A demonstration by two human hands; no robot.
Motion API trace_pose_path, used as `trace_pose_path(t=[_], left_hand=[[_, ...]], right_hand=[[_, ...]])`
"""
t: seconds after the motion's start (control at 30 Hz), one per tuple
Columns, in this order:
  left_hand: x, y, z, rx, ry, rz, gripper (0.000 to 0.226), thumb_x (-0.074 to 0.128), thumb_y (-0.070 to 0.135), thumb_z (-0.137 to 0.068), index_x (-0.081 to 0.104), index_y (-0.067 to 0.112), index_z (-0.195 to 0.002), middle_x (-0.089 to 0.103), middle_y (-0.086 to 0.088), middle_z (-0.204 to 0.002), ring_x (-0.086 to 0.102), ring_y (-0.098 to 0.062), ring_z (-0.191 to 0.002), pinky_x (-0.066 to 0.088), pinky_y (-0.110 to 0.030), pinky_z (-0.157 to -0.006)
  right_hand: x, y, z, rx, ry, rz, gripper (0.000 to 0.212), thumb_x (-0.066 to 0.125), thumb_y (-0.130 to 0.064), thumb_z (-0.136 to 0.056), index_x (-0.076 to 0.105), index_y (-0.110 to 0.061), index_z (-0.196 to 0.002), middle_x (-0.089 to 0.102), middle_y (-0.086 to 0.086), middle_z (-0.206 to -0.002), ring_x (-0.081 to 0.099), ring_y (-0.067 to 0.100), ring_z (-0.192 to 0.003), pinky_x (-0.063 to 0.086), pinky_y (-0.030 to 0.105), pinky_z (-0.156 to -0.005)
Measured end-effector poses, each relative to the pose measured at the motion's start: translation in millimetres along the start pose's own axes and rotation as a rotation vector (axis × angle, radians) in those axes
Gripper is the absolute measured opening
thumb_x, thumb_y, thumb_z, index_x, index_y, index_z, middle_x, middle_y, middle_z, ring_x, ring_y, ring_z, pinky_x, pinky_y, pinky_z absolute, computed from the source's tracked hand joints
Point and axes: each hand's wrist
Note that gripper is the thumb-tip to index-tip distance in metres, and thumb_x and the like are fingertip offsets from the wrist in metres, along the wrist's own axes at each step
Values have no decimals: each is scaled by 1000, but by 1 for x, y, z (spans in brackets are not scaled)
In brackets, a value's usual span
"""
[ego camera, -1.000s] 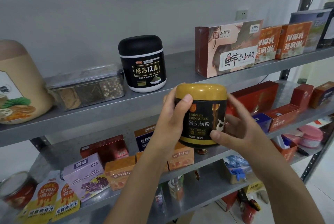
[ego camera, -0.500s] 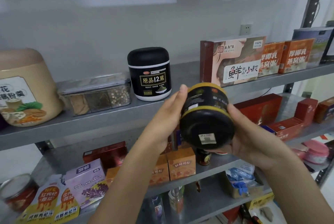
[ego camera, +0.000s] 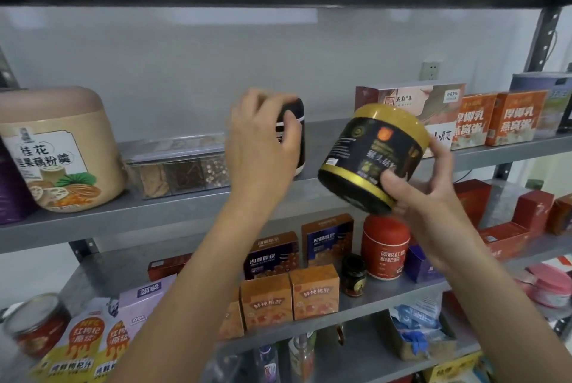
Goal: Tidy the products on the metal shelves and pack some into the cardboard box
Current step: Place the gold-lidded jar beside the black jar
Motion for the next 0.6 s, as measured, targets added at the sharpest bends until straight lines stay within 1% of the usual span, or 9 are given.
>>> trace_pose_path(t=[0.03,0.1,0.17,0.23,0.3,0.37,0.43,0.5,0.6], left_hand=[[0,-6,-8,31,7,-120,30,50,20,-97,63,14,-123,57,-5,-121,51,-19,-113,41,-22,-86],[7,-21,-20,76,-97,-292,38,47,25,-99,55,13,-135,53,-8,-136,45,-25,-128,38,-36,-103],[15,-36,-24,102,-205,-367,44,47,32,-100,50,13,-140,50,-10,-143,41,-30,-135,31,-45,-114],[22,-48,-21,156,-204,-387,45,52,31,-98,52,10,-137,53,-13,-139,45,-34,-132,33,-48,-113],[25,-54,-19,210,-150,-395,44,58,28,-95,55,7,-133,58,-14,-132,51,-35,-125,40,-50,-107],[25,-54,-21,245,-110,-398,42,63,27,-91,60,6,-127,63,-14,-124,57,-36,-115,45,-48,-100],[23,-54,-27,268,-104,-404,43,65,29,-89,61,6,-125,65,-14,-116,59,-36,-107,47,-46,-94],[22,-56,-31,284,-136,-421,50,64,32,-89,57,6,-131,63,-14,-114,57,-35,-106,47,-45,-92],[26,-57,-33,287,-181,-461,61,63,37,-90,48,7,-140,58,-13,-117,53,-33,-110,47,-43,-91]], right_hand=[[4,-2,-4,-129,35,186,101,91,-34,-56,28,-51,-133,54,-6,-127,65,14,-108,58,32,-79],[10,-3,-17,-315,22,428,95,85,-27,-65,23,-47,-135,41,-24,-128,59,-8,-105,55,16,-77],[16,2,-32,-401,-16,532,95,83,-19,-69,21,-40,-138,33,-30,-128,54,-9,-111,53,13,-79],[19,9,-48,-447,-26,596,95,84,-18,-71,21,-40,-138,34,-19,-135,48,4,-122,52,16,-88],[21,18,-63,-471,-17,644,95,84,-19,-71,21,-41,-138,32,-11,-140,42,9,-127,49,28,-97],[20,27,-75,-461,-21,649,95,84,-20,-72,20,-42,-138,30,-11,-139,37,8,-128,46,39,-103],[17,36,-86,-446,-31,649,95,83,-21,-71,21,-42,-139,29,-14,-137,37,13,-131,44,48,-105],[14,45,-94,-432,-21,665,96,83,-17,-71,22,-41,-141,27,-16,-136,36,18,-133,42,51,-106],[15,50,-103,-462,24,744,98,84,-16,-71,23,-29,-145,22,-3,-150,28,23,-140,35,50,-112]])
Point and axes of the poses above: each hand's wrist, its own z-axis away from the middle knuckle, its own x-axis out of the palm, y = z × x
